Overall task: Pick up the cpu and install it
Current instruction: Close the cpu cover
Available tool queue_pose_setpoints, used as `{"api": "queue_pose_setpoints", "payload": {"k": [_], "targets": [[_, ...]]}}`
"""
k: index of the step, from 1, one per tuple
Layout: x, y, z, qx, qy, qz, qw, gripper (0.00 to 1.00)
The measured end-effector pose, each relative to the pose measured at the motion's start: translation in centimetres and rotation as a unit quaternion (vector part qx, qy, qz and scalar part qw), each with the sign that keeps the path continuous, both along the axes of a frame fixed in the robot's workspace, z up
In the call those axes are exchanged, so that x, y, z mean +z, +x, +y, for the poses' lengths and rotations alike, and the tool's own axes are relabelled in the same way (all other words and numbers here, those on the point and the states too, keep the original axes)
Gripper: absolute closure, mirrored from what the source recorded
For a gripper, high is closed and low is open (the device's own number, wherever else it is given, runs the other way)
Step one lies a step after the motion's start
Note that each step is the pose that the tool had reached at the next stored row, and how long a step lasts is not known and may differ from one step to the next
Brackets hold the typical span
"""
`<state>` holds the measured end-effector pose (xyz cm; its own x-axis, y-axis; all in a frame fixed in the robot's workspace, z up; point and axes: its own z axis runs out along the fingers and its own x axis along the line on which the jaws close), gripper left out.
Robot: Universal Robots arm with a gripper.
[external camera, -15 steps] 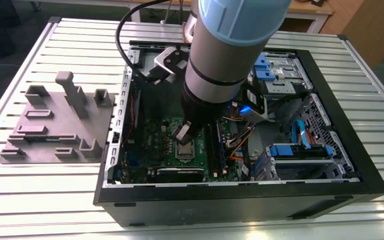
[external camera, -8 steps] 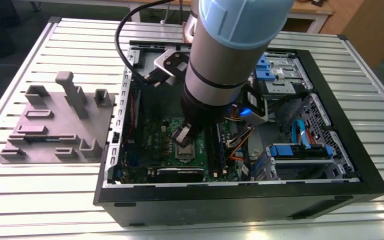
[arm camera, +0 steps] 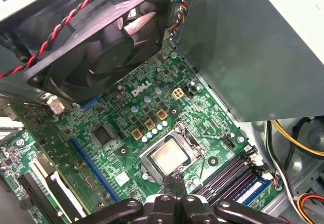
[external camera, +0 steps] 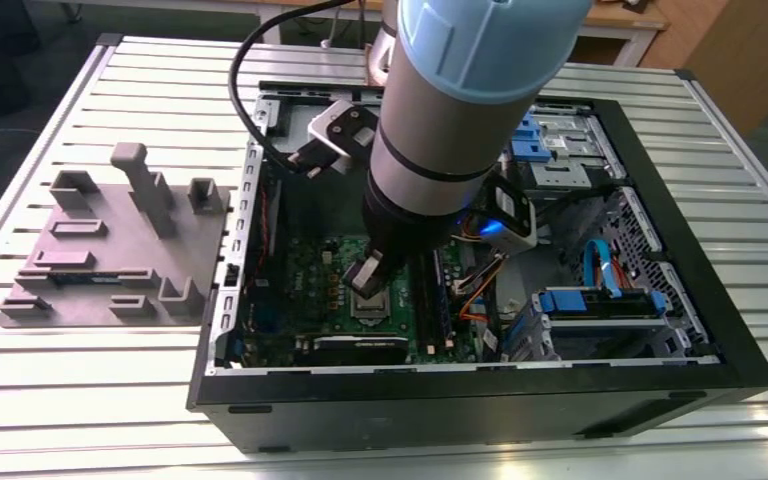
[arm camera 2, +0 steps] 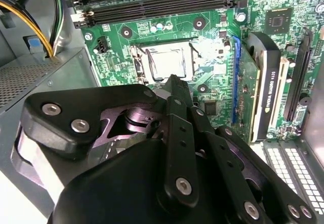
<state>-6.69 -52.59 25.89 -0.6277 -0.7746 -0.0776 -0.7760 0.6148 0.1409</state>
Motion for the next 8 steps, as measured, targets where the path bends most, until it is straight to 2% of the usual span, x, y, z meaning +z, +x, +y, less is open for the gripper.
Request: {"api": "queue_pose_setpoints", "payload": {"k": [8], "targets": [[0.00,-0.04,-0.09,0.000,-0.0002,0.0000,1.00000,0.90]]}}
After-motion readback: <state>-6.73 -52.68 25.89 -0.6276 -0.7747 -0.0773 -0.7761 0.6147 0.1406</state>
